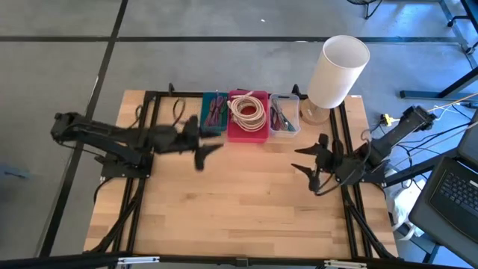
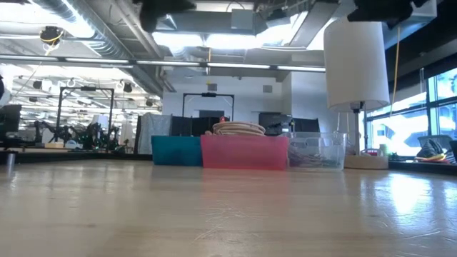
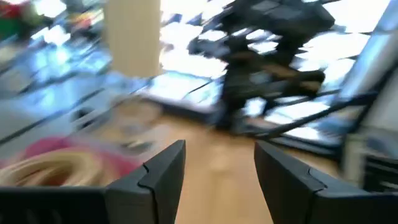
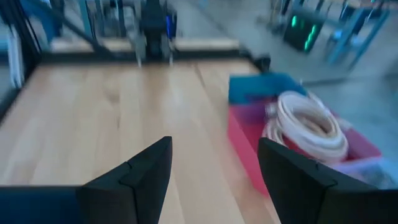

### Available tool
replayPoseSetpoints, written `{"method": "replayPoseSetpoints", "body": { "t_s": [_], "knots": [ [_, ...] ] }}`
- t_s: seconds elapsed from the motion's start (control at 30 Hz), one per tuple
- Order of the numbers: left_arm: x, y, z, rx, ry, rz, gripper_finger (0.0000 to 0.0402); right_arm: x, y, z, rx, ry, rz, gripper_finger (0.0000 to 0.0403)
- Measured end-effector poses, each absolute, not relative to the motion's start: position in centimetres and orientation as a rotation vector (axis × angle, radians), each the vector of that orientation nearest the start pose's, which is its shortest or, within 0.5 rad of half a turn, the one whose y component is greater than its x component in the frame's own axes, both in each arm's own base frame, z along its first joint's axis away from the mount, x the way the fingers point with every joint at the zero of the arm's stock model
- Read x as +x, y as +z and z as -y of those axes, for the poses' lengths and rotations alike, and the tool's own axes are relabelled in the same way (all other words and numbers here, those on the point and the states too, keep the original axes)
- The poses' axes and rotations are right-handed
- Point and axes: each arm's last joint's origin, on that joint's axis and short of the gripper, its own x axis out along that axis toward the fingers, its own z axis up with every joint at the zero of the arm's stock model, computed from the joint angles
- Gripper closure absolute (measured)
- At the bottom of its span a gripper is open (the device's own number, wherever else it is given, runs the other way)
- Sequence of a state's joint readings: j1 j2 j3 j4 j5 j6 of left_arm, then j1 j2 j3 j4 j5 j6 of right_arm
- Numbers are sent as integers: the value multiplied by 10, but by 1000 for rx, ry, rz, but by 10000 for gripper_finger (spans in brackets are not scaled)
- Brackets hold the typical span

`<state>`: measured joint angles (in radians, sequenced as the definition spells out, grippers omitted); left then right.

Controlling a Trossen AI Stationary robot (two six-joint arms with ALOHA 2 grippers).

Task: Pick & Place USB Port
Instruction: Return to Home Position

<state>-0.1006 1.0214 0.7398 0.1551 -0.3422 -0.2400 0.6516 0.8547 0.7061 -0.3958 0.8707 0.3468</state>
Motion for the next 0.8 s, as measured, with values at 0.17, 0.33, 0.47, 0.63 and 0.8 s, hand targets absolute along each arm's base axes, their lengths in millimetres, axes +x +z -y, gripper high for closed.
{"method": "replayPoseSetpoints", "body": {
  "t_s": [0.17, 0.33, 0.47, 0.63, 0.8],
  "knots": [
    [215, 270, 45, -153, 81, -67, 224, 157, 264, -92, 18, -251, -208, 164],
    [209, 237, 57, -169, 30, -118, 236, 161, 240, -89, 140, -162, -93, 164],
    [205, 223, 60, -137, -13, -144, 253, 165, 227, -80, 109, -71, 5, 175],
    [184, 222, 50, -95, 7, -130, 278, 154, 226, -68, 13, -60, 29, 213],
    [151, 223, 39, -93, 64, -71, 301, 123, 228, -58, 4, -62, 13, 259]
  ]
}}
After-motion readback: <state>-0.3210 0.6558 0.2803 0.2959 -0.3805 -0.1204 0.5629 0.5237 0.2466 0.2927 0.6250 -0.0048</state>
